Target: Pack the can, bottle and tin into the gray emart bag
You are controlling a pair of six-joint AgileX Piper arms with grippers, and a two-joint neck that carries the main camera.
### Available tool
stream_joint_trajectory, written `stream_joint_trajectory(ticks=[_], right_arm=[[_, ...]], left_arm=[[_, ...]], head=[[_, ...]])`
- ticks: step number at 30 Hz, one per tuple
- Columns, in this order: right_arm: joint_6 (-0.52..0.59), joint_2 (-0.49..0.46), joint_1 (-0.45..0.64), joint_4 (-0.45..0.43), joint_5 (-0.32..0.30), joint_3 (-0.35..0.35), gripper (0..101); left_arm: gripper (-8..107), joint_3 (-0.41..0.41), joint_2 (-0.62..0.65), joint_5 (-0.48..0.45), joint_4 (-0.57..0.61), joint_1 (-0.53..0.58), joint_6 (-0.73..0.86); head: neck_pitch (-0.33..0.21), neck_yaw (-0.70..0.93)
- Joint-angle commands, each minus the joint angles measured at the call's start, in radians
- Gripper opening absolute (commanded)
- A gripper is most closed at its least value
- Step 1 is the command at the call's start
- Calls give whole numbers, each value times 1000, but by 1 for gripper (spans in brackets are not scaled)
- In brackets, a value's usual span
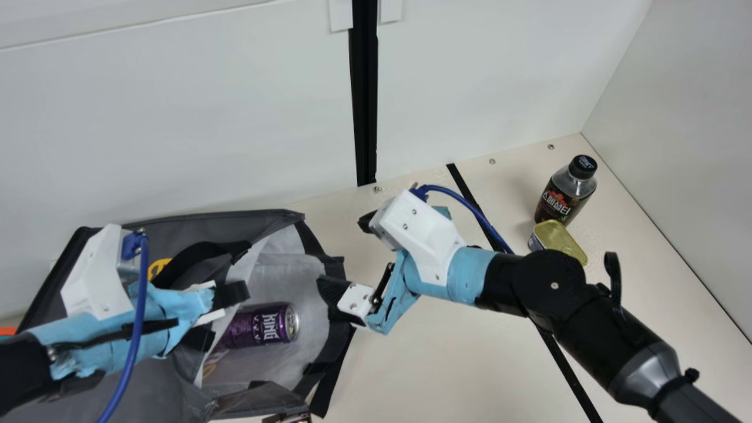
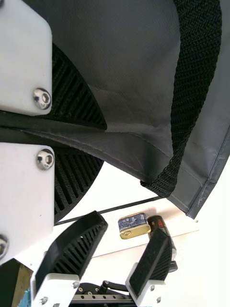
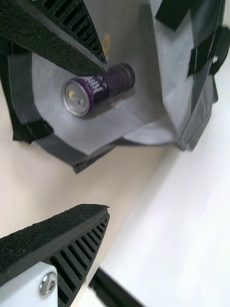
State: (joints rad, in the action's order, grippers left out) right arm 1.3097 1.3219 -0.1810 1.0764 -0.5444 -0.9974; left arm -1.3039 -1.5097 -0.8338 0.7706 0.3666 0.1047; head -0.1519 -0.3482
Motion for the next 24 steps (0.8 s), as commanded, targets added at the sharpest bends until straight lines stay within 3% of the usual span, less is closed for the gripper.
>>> stream_joint_trajectory(ticks=[1,11,24], right_arm=[[-42,-5,4,-44,17,-3,91],[-237,-34,24,-241,66,-14,91],[-473,-81,51,-476,72,-33,91]], left_arm=[[10,0,0,0,0,0,0],[10,0,0,0,0,0,0],[10,0,0,0,0,0,0]], head=[[-23,-1],[-23,-1],[-23,-1]])
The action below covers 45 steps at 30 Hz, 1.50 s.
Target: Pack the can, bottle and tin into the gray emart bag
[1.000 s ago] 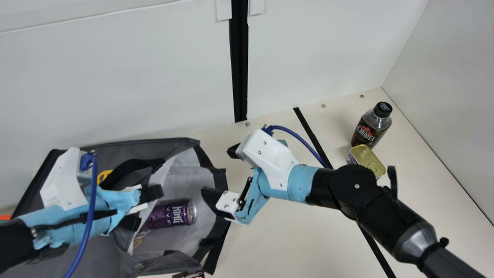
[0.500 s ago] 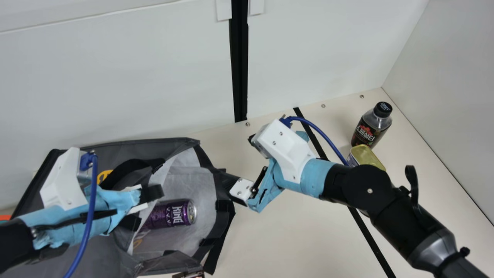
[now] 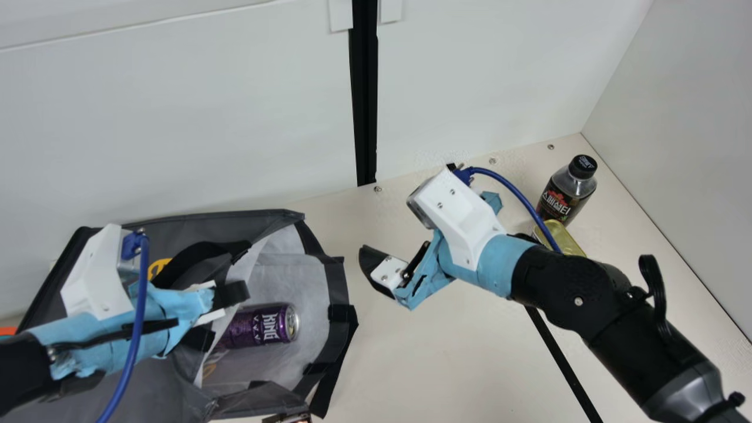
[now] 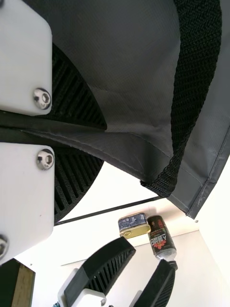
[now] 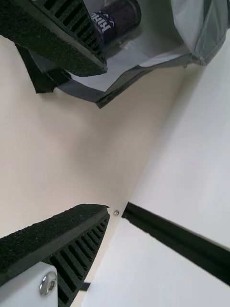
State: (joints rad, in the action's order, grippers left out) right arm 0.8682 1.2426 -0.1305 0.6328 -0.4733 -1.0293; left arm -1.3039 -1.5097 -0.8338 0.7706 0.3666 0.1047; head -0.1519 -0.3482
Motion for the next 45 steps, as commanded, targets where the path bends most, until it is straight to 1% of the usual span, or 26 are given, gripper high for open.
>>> stream_joint_trajectory(ticks=[1,6,13,22,31,37,45], right_arm=[[-46,-6,4,-48,0,-2,91],[-129,-25,22,-136,-4,-8,91],[-263,-49,58,-281,-15,-20,91],[-422,-75,76,-447,-46,-42,91],[-561,-99,74,-586,-84,-59,91],[-604,-112,75,-624,-121,-81,91],[-575,-131,120,-600,-163,-103,91]], left_arm=[[10,0,0,0,0,0,0],[10,0,0,0,0,0,0],[10,0,0,0,0,0,0],[10,0,0,0,0,0,0],[10,0,0,0,0,0,0],[10,0,0,0,0,0,0],[10,0,0,0,0,0,0]], head=[[-23,-1],[-23,-1],[-23,-1],[-23,-1],[-23,-1],[-23,-1],[-23,-1]])
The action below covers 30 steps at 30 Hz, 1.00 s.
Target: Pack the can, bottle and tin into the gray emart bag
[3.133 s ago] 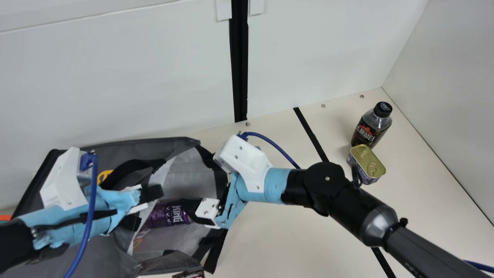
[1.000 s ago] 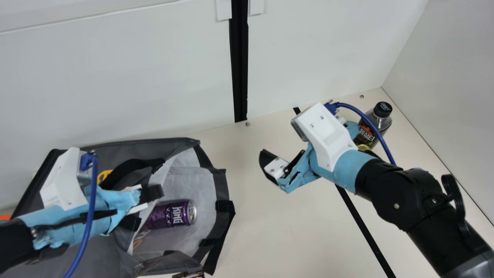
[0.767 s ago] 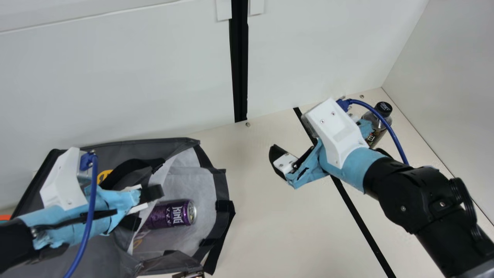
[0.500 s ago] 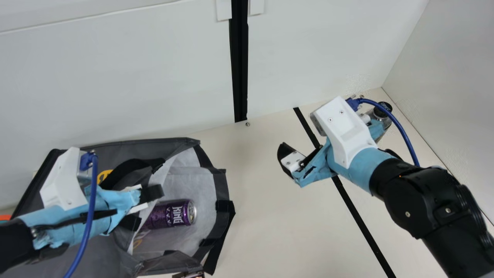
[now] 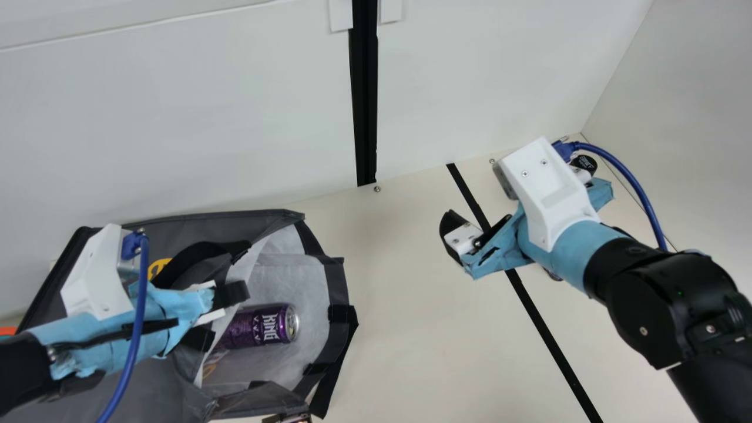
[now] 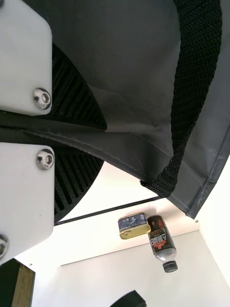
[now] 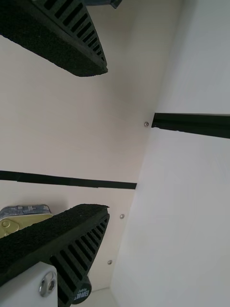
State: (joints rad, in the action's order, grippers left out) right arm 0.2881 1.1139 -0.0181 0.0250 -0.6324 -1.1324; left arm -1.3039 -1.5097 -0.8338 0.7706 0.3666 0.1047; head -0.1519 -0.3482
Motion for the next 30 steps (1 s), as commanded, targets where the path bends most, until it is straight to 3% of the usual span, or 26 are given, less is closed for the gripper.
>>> stream_joint_trajectory(ticks=[1,12,30], right_arm=[[11,-6,16,14,-8,0,91],[-31,-72,95,-3,-34,35,91],[-383,-163,17,-327,-153,32,91]], left_arm=[[10,0,0,0,0,0,0],[10,0,0,0,0,0,0],[10,0,0,0,0,0,0]], head=[[-23,-1],[-23,-1],[-23,-1]])
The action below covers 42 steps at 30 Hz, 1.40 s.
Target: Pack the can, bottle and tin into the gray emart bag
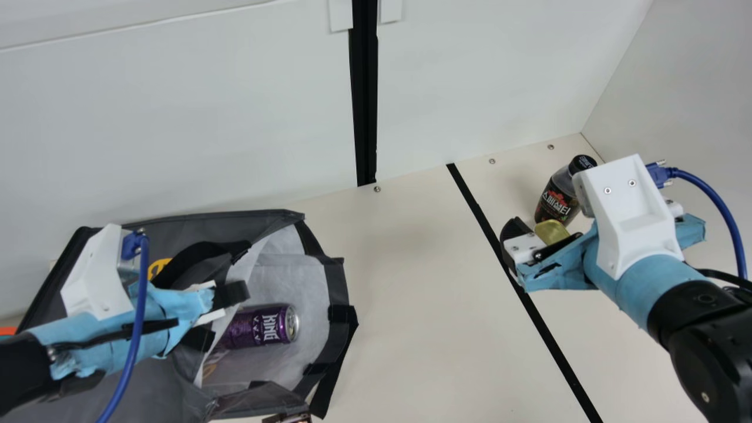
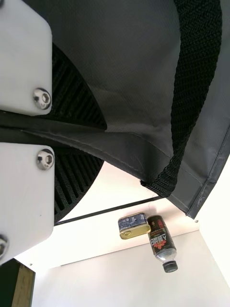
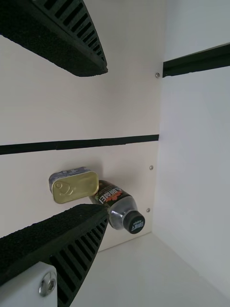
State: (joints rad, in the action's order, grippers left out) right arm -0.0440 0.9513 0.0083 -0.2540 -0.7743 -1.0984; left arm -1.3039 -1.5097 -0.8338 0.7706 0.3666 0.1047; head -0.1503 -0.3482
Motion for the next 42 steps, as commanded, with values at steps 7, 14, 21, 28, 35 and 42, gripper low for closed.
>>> stream_joint_trajectory(ticks=[7,14,21,28,35,42], right_arm=[[-197,-1,-92,-182,-74,-27,91],[-310,10,-173,-283,-129,-51,91],[-400,26,-232,-348,-160,-70,91],[-427,48,-256,-366,-165,-92,91],[-408,75,-238,-353,-163,-127,91],[-374,96,-201,-331,-168,-162,91]], left_arm=[[10,0,0,0,0,0,0],[10,0,0,0,0,0,0],[10,0,0,0,0,0,0],[10,0,0,0,0,0,0],[10,0,0,0,0,0,0],[10,0,0,0,0,0,0]], head=[[-24,-1],[-24,-1],[-24,-1],[-24,-1],[-24,-1],[-24,-1]])
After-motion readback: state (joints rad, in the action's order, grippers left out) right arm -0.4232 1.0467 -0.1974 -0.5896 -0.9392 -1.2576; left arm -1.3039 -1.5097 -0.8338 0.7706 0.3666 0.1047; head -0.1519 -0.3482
